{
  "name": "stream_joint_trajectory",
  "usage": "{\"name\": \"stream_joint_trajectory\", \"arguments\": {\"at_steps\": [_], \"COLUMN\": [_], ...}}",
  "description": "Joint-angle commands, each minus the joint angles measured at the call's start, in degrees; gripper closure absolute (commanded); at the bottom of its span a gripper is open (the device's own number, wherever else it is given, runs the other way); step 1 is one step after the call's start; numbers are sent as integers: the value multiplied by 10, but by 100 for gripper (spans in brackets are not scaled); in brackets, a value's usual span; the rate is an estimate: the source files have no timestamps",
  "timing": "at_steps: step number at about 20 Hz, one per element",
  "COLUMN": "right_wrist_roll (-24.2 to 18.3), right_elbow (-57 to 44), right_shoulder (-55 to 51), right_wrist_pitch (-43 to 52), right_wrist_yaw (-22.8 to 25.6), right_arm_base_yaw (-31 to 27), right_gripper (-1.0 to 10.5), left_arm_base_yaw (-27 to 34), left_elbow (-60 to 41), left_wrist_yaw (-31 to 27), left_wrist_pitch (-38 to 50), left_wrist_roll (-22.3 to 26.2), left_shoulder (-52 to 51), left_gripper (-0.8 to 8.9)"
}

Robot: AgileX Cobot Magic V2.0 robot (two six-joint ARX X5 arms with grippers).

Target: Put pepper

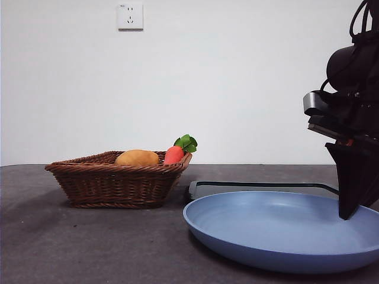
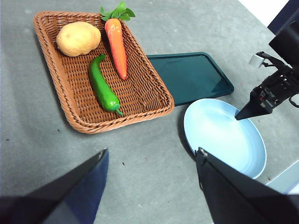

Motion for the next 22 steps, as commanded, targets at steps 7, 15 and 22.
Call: {"name": "stream_joint_trajectory", "arguments": {"at_steps": [7, 15, 22], "right_wrist_roll": [19, 30, 30], "right_elbow": [8, 26, 55], "right_shoulder": [-157, -317, -345], "right_wrist_pitch": [-66, -113, -134], "right_wrist_yaw": [3, 3, 3], "right_arm_base_yaw": [-14, -70, -71], "right_gripper": [943, 943, 943], "left_arm_base_yaw": [-48, -164, -220], "left_elbow": [10, 106, 282], "left_wrist_yaw": [-14, -169, -265], "left_wrist_pitch": [57, 136, 114], "left_wrist_roll": [-28, -62, -60], "left_shoulder": [71, 303, 544], "left_gripper": [488, 488, 488]}}
